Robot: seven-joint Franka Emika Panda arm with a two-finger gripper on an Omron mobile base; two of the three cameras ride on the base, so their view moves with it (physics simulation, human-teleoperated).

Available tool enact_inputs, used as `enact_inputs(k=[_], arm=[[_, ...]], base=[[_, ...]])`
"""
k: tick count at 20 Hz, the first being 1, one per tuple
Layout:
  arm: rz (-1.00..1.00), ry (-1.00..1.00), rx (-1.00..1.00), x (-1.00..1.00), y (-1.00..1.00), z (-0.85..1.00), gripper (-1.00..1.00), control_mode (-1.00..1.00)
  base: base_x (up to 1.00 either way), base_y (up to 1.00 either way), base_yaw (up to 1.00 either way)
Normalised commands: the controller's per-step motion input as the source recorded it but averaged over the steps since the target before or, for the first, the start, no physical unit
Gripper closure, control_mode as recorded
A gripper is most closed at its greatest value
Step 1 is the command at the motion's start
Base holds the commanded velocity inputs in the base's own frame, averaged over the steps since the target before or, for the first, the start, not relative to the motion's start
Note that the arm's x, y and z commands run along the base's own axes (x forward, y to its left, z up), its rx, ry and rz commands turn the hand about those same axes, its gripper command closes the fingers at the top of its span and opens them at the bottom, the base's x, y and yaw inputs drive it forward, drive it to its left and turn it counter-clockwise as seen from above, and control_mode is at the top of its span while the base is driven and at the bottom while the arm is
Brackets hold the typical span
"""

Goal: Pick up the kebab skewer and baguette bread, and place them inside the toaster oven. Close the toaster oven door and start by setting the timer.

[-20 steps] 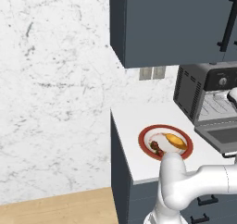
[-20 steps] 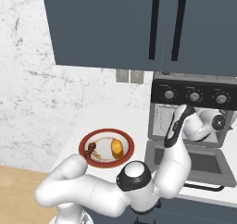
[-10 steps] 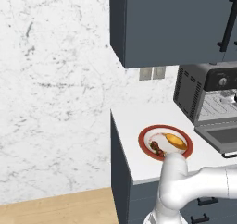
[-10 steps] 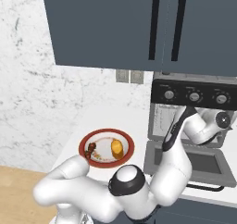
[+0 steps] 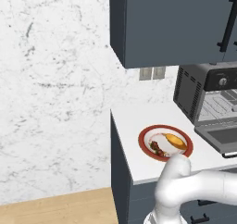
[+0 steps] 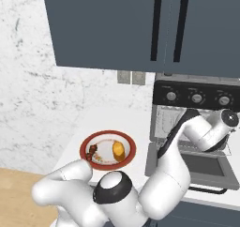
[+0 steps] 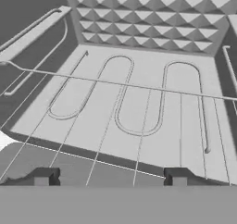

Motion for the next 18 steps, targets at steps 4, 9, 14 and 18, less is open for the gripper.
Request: enact_inputs(k=[4,9,14,18], arm=[[-0.01,0.34,0.00,-1.00,-0.12,-1.00,-1.00,-1.00],[0.00,0.45,0.00,-0.94,-0.20,-0.97,-1.00,-1.00],[0.00,0.09,0.06,-0.94,-0.10,0.51,-1.00,-1.00],[0.00,0.00,0.03,-0.99,0.34,1.00,-1.00,-1.00]], base=[[0.00,0.00,0.00],[0.00,0.00,0.00],[0.00,0.00,0.00],[0.00,0.00,0.00]])
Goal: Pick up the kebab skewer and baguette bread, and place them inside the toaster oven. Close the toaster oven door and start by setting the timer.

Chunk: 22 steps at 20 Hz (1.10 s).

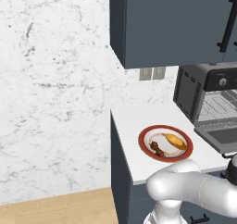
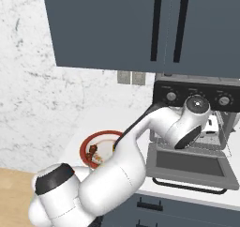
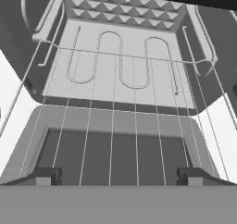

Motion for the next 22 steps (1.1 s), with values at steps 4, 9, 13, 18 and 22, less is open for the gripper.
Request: enact_inputs(k=[4,9,13,18,22], arm=[[0.00,-0.04,0.01,-0.66,0.33,1.00,-1.00,-1.00],[0.00,0.00,0.00,-0.61,0.44,0.61,-1.00,-1.00],[0.00,0.13,0.00,-0.90,0.90,0.02,-1.00,-1.00],[0.00,0.17,0.00,-0.82,1.00,-0.05,-1.00,-1.00],[0.05,0.23,0.00,-0.16,1.00,-0.17,-1.00,-1.00]], base=[[0.00,0.00,0.00],[0.00,0.00,0.00],[0.00,0.00,0.00],[0.00,0.00,0.00],[0.00,0.00,0.00]])
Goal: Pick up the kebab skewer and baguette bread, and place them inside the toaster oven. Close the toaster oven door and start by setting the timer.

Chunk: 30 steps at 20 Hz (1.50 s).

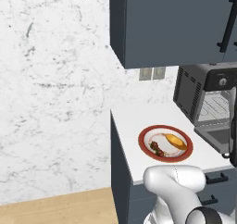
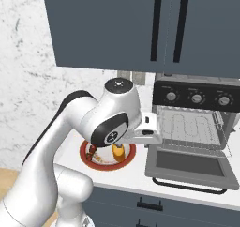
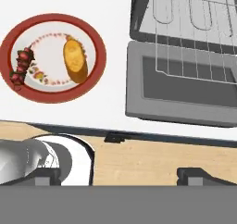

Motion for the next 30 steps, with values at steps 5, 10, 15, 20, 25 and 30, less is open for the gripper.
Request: enact_inputs(k=[5,10,15,20,25,30], arm=[[0.22,0.27,0.00,0.40,1.00,-0.20,-1.00,-1.00],[0.26,0.28,0.00,0.69,0.84,-0.16,-1.00,-1.00],[0.30,0.23,-0.01,0.22,0.02,-0.74,-1.00,-1.00],[0.23,0.07,-0.01,0.29,-0.01,-0.78,-1.00,-1.00],[0.18,-0.04,0.00,0.12,0.00,-0.36,-1.00,-1.00],[0.05,-0.04,0.04,0.19,-0.03,-0.24,-1.00,-1.00]], base=[[0.00,0.00,0.00],[0.00,0.00,0.00],[0.00,0.00,0.00],[0.00,0.00,0.00],[0.00,0.00,0.00],[0.00,0.00,0.00]])
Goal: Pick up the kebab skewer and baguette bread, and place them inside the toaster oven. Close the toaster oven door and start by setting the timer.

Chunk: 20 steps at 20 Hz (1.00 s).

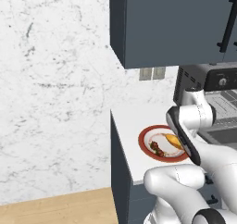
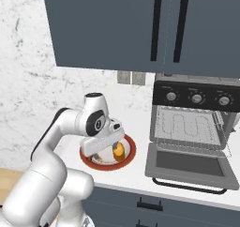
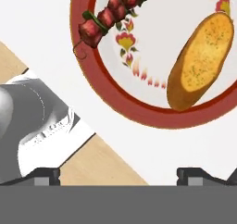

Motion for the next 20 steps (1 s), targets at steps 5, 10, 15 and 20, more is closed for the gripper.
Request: enact_inputs(k=[5,10,15,20], arm=[[-0.07,0.00,0.07,0.65,0.00,-0.32,-1.00,-1.00],[-0.09,0.00,0.03,0.52,-0.01,-0.26,-1.00,-1.00],[-0.11,0.00,0.00,0.28,-0.09,-0.11,-1.00,-1.00],[-0.09,0.00,0.00,0.00,0.00,-0.25,-1.00,-1.00]], base=[[0.00,0.00,0.00],[0.00,0.00,0.00],[0.00,0.00,0.00],[0.00,0.00,0.00]])
